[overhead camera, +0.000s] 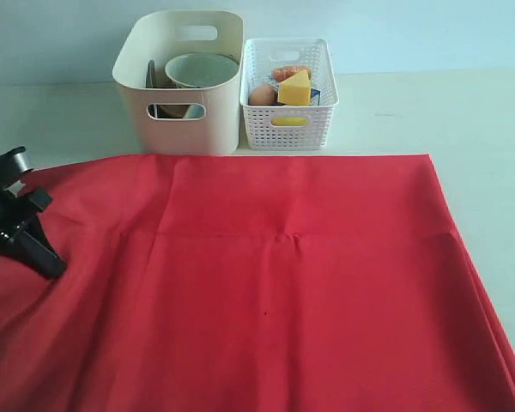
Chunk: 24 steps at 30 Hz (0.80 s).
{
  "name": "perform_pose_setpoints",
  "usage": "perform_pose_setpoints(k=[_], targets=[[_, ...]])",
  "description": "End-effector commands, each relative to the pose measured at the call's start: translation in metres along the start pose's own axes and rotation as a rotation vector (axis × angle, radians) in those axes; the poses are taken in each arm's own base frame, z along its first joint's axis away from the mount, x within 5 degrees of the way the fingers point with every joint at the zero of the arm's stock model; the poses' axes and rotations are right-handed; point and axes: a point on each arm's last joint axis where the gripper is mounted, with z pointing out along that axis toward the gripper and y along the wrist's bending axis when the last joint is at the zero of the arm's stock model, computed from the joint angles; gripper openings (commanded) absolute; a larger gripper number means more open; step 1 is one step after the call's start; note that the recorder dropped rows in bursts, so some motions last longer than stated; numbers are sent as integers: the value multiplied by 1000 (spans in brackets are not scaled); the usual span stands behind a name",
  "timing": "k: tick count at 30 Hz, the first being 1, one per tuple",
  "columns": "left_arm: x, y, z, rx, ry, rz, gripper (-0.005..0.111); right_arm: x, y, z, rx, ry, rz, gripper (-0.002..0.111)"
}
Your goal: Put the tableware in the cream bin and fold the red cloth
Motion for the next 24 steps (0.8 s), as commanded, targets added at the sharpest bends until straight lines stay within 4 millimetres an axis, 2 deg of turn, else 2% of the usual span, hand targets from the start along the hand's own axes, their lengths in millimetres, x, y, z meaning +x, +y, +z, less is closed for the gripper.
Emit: perform_pose_setpoints(k=[1, 5, 8, 14, 18, 21, 24], targets=[[-3, -17, -8, 114, -9, 46, 1, -2, 0, 0, 5, -9, 0, 0], [-4, -32, -25, 138, -86, 109, 0, -3, 0, 0, 5, -11, 0, 0], [-4, -43, -38, 144, -142, 148, 0, -8, 0, 0, 5, -74, 0, 0], [-5, -63, -53, 226, -264, 203, 0, -12, 0, -1, 5, -120, 0, 0], [-3, -68, -58, 234, -288, 212, 0, -12, 0, -1, 5, -120, 5, 0], [-3, -72, -58, 243, -294, 221, 0, -13, 2, -1, -29, -118, 172, 0], [-2, -78, -56, 243, -283, 238, 0, -15, 5, -1, -58, -67, 211, 0]])
